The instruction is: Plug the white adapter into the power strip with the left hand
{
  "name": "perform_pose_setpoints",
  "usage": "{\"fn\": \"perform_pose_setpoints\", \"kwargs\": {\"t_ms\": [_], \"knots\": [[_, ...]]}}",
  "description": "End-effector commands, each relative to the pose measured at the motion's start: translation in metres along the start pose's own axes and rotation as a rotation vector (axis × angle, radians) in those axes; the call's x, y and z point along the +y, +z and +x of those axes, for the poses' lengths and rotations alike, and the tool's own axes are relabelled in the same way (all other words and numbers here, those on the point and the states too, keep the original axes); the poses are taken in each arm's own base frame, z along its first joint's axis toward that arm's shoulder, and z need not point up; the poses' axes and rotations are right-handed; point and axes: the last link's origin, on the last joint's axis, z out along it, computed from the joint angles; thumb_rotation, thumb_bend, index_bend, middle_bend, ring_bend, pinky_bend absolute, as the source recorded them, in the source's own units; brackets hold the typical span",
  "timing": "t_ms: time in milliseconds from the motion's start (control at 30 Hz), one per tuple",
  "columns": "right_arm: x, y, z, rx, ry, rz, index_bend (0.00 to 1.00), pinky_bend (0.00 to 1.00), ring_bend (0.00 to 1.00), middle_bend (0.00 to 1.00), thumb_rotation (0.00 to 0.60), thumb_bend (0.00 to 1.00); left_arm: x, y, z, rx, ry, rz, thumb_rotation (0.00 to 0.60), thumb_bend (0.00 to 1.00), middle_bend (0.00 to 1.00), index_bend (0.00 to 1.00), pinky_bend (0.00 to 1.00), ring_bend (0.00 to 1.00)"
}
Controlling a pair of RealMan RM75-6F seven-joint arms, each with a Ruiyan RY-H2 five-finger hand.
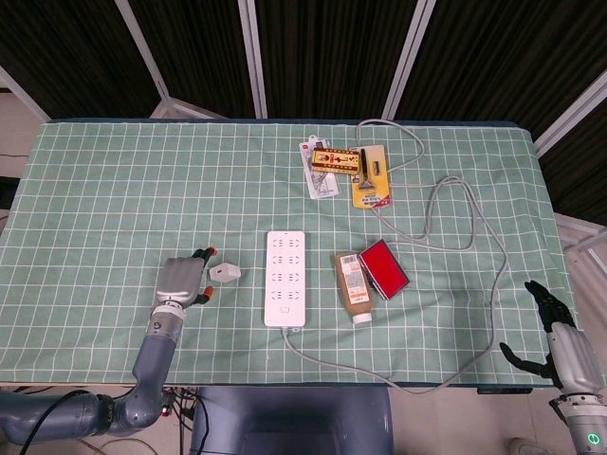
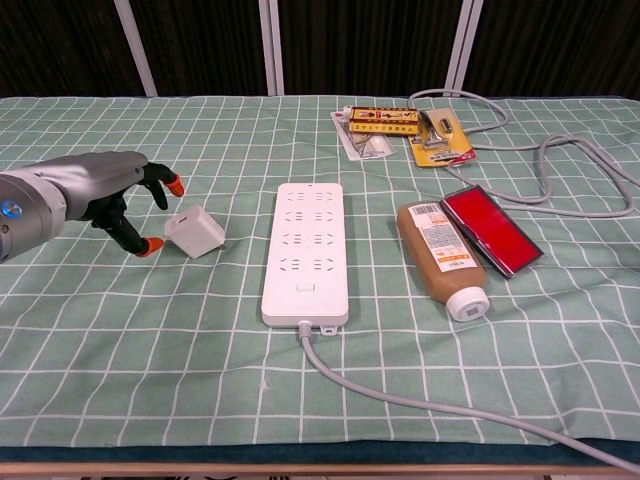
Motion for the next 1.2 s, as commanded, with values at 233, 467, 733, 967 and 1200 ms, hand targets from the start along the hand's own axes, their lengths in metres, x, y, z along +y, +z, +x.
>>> {"fn": "perform_pose_setpoints", "kwargs": {"t_ms": [233,467,733,967,1200], "knots": [[0.0,0.001,0.0,-0.002,0.007,-0.006,0.0,0.0,0.0,0.0,0.6,0.34,0.009,0.008,-0.006,-0.012,-0.007,-0.009,0.6,0.32,0.33,0.28,0.93,0.84],[0.0,0.001,0.001,-0.003,0.011,-0.009,0.0,0.0,0.0,0.0,0.6,0.34,0.014,0.012,-0.008,-0.015,-0.009,-0.015,0.6,0.33,0.33,0.29,0.93,0.84],[0.0,0.0,0.001,-0.003,0.013,-0.011,0.0,0.0,0.0,0.0,0.6,0.34,0.017,0.015,-0.008,-0.016,-0.002,-0.026,0.6,0.4,0.34,0.31,0.93,0.84],[0.0,0.001,0.001,-0.002,0.015,-0.011,0.0,0.0,0.0,0.0,0.6,0.34,0.016,0.014,-0.008,-0.015,0.01,-0.025,0.6,0.44,0.36,0.34,0.93,0.84],[0.0,0.0,0.001,-0.001,0.012,-0.009,0.0,0.0,0.0,0.0,0.6,0.34,0.015,0.014,-0.011,-0.021,0.023,-0.024,0.6,0.44,0.37,0.35,0.93,0.84]]}}
